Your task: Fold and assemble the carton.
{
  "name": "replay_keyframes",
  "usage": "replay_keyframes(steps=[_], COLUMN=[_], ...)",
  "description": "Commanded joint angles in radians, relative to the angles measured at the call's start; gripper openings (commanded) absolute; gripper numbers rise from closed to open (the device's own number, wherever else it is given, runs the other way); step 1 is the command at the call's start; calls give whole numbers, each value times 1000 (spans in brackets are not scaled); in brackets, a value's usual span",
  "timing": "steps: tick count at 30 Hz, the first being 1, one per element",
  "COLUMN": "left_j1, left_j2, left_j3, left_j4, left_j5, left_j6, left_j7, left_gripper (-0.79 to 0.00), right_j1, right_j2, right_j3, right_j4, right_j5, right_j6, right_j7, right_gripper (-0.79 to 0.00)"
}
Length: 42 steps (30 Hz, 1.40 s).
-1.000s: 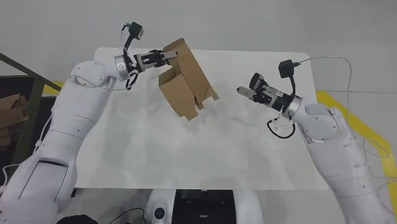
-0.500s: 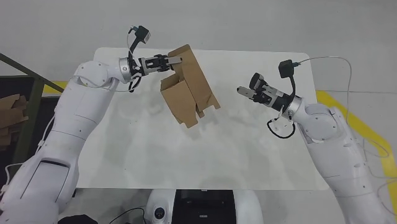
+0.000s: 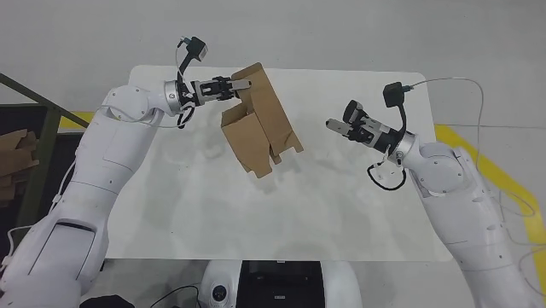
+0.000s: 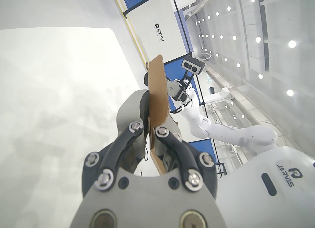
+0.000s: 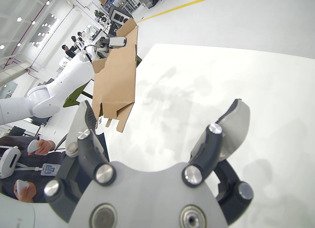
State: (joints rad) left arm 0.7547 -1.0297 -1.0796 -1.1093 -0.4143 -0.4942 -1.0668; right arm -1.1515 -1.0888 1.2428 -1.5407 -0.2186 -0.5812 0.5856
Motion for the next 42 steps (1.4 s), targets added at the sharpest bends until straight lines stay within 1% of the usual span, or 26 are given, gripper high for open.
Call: replay_keyframes(steps=[1,13,16,19,21,25,29,33,41,42], left_j1=[0,0,27,32,24,1,-23,-49,-88,-92], left_j2=[0,0,1,1,0,-7,-17,-29,-45,-46], left_j3=[0,0,-4,-1,6,38,70,105,198,207], left_j4=[0,0,-14,-17,-10,-4,11,19,-8,-8], left_j5=[0,0,19,34,47,82,81,55,39,34], left_j6=[0,0,17,24,23,-24,-59,-88,-62,-62], left_j7=[0,0,48,30,7,-53,-101,-163,-197,-197], left_gripper=[-785,-785,-785,-785,-785,-785,-785,-785,-785,-785], right_j1=[0,0,-8,12,32,98,160,210,273,278], right_j2=[0,0,-2,-6,-13,-25,-42,-61,-91,-94], right_j3=[0,0,-12,-42,-78,-141,-204,-265,-335,-340], right_j4=[0,0,4,37,74,164,237,292,378,386], right_j5=[0,0,23,79,193,326,377,427,512,520], right_j6=[0,0,15,15,-21,-33,-17,-22,-76,-79], right_j7=[0,0,0,52,115,232,298,343,392,398], right_gripper=[0,0,0,0,0,0,0,0,0,-117])
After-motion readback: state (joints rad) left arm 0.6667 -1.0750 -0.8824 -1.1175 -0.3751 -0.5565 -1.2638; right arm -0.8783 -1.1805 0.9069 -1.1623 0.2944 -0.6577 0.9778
